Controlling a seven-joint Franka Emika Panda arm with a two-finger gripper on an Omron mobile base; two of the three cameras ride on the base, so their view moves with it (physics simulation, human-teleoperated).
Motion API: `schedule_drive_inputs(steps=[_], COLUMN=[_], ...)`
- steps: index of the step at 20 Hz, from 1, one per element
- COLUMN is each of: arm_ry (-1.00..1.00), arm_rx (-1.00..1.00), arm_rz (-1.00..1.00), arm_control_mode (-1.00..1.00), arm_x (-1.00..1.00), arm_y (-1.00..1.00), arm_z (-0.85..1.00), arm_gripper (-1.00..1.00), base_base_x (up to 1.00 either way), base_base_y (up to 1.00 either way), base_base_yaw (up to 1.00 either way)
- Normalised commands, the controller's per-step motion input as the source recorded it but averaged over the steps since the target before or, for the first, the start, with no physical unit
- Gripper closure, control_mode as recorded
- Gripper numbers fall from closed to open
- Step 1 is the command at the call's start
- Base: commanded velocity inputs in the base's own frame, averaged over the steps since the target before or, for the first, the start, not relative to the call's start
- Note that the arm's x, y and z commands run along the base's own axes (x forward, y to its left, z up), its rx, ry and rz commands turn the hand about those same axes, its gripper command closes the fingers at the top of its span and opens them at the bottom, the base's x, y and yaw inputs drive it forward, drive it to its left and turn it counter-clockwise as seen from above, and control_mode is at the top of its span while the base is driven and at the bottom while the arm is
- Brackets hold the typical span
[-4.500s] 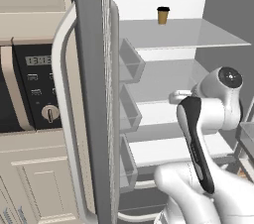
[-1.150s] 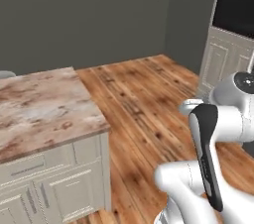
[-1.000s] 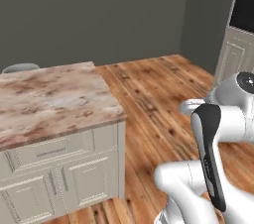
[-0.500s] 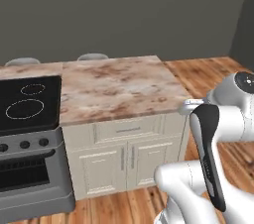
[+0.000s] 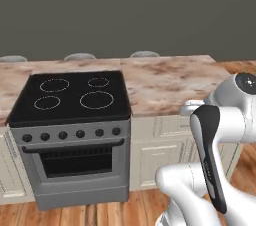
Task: Pick the kiwi and mango from the fridge and place them on the plate next to the blender to make a fruit smoothie.
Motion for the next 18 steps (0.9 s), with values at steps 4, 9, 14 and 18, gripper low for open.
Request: schedule_drive_inputs(steps=[4,9,14,18], arm_ry=[0.00,0.00,0.00,0.00], arm_rx=[0.00,0.00,0.00,0.00], arm_rz=[0.00,0.00,0.00,0.00], arm_control_mode=[1.00,1.00,1.00,1.00], arm_x=[0.00,0.00,0.00,0.00], arm_y=[0.00,0.00,0.00,0.00], arm_z=[0.00,0.00,0.00,0.00], arm_gripper=[1.00,1.00,1.00,1.00], base_base_x=[0.00,0.02,0.25,0.41], base_base_y=[1.00,1.00,1.00,1.00], base_base_yaw=[0.19,0.17,0.13,0.10])
